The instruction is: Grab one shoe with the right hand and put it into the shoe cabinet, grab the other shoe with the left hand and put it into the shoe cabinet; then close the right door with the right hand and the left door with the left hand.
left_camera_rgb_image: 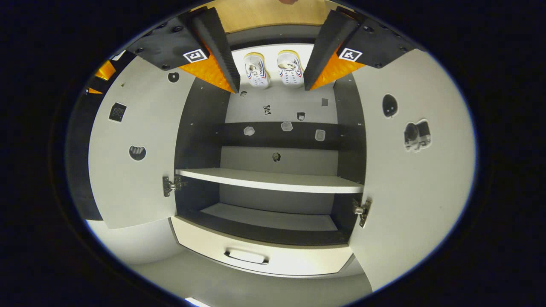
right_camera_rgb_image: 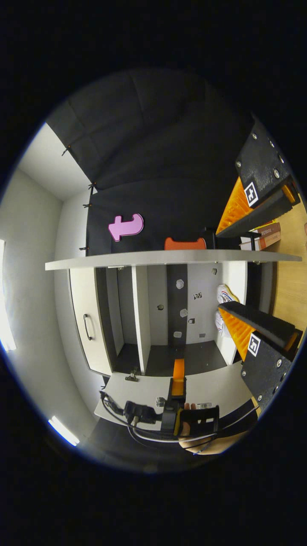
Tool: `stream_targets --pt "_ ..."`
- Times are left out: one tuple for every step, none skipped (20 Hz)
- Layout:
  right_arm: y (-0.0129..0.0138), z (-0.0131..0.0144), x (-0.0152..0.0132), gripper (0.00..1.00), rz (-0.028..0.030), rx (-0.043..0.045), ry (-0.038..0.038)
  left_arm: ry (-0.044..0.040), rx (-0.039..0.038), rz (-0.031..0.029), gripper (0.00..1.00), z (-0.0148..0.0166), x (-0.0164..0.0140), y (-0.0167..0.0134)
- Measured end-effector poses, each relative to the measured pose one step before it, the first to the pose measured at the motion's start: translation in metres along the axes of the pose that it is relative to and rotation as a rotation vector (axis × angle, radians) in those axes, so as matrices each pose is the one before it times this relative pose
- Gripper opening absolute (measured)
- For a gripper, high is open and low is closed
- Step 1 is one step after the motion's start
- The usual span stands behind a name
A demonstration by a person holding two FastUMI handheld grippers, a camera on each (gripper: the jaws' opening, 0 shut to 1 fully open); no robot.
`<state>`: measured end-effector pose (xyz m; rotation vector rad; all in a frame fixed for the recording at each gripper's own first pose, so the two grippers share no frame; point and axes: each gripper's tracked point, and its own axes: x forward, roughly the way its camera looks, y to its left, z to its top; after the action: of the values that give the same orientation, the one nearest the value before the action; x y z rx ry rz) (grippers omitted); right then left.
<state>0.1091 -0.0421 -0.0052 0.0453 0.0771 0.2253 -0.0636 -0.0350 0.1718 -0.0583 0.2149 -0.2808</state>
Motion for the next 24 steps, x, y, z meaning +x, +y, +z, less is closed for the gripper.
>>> stream_targets --pt "-0.01004 -0.00229 -0.00123 0.92 -0.01858 -0.00123 0.00547 -0.01180 0.00619 0.01064 0.95 0.00463 -0.01103 0.00553" --pt "-0.01139 -0.00378 0.00044 0.92 -0.02133 -0.00168 0.00446 -0.00850 0.00139 0.00743 0.95 0.00239 -0.01120 0.00476" --pt "-0.01041 -0.00101 0.00010 0.92 -0.02289 -0.00253 0.00415 -0.00926 -0.00001 0.00678 0.95 0.00330 -0.01360 0.00275" --pt "-0.01056 -0.00201 0.00187 0.92 -0.02339 -0.00325 0.00578 -0.01015 -0.00002 0.00672 0.95 0.00225 -0.01084 0.00486" --pt "-0.01057 -0.00439 0.00200 0.92 -0.02003 -0.00383 0.00854 -0.00702 0.00412 0.00846 0.95 0.00270 -0.01038 0.00542" --pt "-0.00788 -0.00418 0.00294 0.92 -0.01415 -0.00474 0.00594 -0.00629 0.00385 0.01270 0.95 0.00251 -0.01007 0.00672" --pt "-0.00516 -0.00559 0.00478 0.92 -0.00833 -0.00588 0.00701 -0.00479 0.00427 0.01338 0.95 0.00170 -0.00860 0.00635" --pt "-0.00389 -0.00567 0.00372 0.92 -0.00616 -0.00353 0.00909 -0.00329 0.00406 0.01266 0.95 0.00083 -0.00967 0.00650" --pt "-0.00228 -0.00370 0.00459 0.92 0.00017 -0.00251 0.00866 -0.00044 0.00213 0.01691 0.95 0.00003 -0.00903 0.00641" --pt "-0.00046 -0.00363 0.00369 0.92 0.00138 -0.00337 0.00605 -0.00218 0.00081 0.01444 0.95 0.00079 -0.00853 0.00675" --pt "-0.00225 -0.00360 0.00656 0.96 -0.00015 -0.00372 0.00954 0.00049 0.00005 0.01501 0.96 -0.00068 -0.00728 0.00667" --pt "0.00156 -0.00270 0.00318 0.92 0.00498 -0.00162 0.00686 0.00093 0.00007 0.01762 0.95 -0.00086 -0.00694 0.00901" --pt "0.00365 -0.00169 0.00319 0.92 0.01244 0.00192 0.00240 -0.00292 0.00136 0.01619 0.95 -0.00041 -0.00580 0.00724" --pt "0.00325 -0.00033 0.00086 0.92 0.01359 0.00490 0.00211 -0.00238 0.00367 0.01709 0.95 -0.00010 -0.00602 0.00802" --pt "0.00453 0.00019 -0.00189 0.92 0.01536 0.00396 0.00088 -0.00081 0.00587 0.01499 0.95 -0.00088 -0.00606 0.00810" --pt "0.00205 0.00036 0.00139 0.92 -0.00309 -0.00014 -0.00349 -0.00248 0.00477 0.01348 0.95 -0.00116 -0.00459 0.00727" --pt "-0.00015 0.00140 -0.00090 0.92 -0.00016 -0.00471 -0.00823 -0.00141 0.00269 0.01485 0.95 -0.00033 -0.00385 0.00633" --pt "0.00223 0.00189 -0.00075 0.91 0.00416 -0.00205 -0.00731 0.00035 -0.00161 0.01271 0.95 -0.00091 -0.00217 0.00589" --pt "0.00508 0.00230 -0.00165 0.91 0.00778 0.00748 -0.00366 0.00209 -0.00513 0.00590 0.95 -0.00137 -0.00259 0.00334" --pt "0.00553 0.00012 0.00170 0.90 0.00753 -0.01792 -0.00516 0.00309 -0.00873 0.00037 0.96 -0.00084 -0.00054 0.00155" --pt "0.00108 0.00049 -0.00040 0.86 -0.00137 -0.02876 -0.00263 0.00120 -0.00995 -0.00249 0.96 -0.00077 -0.00042 0.00139" --pt "0.00390 0.00189 -0.00118 0.84 0.00033 -0.02571 -0.00354 0.00074 -0.00751 -0.00303 0.96 0.00002 -0.00022 -0.00047" --pt "0.00534 0.00043 0.00110 0.80 0.00714 -0.01452 0.00178 -0.00026 -0.00301 -0.00225 0.96 -0.00006 0.00118 0.00019" --pt "0.00694 0.00022 0.00023 0.76 0.01294 0.00263 -0.00092 -0.00130 0.00088 -0.00119 0.96 0.00017 0.00020 -0.00002"
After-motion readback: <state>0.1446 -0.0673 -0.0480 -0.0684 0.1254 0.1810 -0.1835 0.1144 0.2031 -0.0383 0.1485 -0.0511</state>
